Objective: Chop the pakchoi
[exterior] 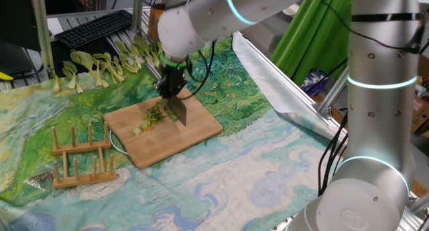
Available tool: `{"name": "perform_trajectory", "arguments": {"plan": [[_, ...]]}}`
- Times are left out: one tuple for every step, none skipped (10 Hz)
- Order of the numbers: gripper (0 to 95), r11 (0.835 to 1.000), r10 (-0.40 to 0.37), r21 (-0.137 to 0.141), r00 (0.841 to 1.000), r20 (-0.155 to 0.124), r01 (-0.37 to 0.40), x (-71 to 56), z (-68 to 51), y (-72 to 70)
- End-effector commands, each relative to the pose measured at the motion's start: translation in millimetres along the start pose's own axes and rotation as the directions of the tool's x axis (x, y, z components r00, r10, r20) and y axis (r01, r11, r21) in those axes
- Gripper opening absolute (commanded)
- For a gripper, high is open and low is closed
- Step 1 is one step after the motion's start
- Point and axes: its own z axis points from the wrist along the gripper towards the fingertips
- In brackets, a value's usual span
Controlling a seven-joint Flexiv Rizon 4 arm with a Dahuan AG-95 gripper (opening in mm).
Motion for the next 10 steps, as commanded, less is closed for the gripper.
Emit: {"name": "perform_trajectory", "arguments": {"plan": [[0.0,1.0,0.008,0.002,1.0,-0.007,-0.007,1.5,7.7,1.2],[0.0,1.0,0.013,0.001,1.0,-0.003,-0.013,1.4,7.1,1.4],[0.0,1.0,0.018,0.007,1.0,0.003,-0.018,1.8,4.8,1.1],[0.0,1.0,0.024,0.007,1.0,0.009,-0.024,2.4,3.2,1.0],[0.0,0.999,0.048,-0.001,0.999,0.017,-0.048,4.3,-2.9,0.5],[0.0,0.999,0.049,-0.001,0.999,0.014,-0.049,7.7,-12.4,-0.5],[0.0,0.998,0.055,-0.005,0.998,0.036,-0.055,11.0,-12.3,0.4],[0.0,0.998,0.06,-0.003,0.997,0.055,-0.06,13.2,-9.5,1.5],[0.0,0.998,0.063,0.0,0.995,0.08,-0.064,14.5,-4.9,2.7],[0.0,0.998,0.064,0.001,0.994,0.086,-0.064,14.3,-2.6,3.1]]}}
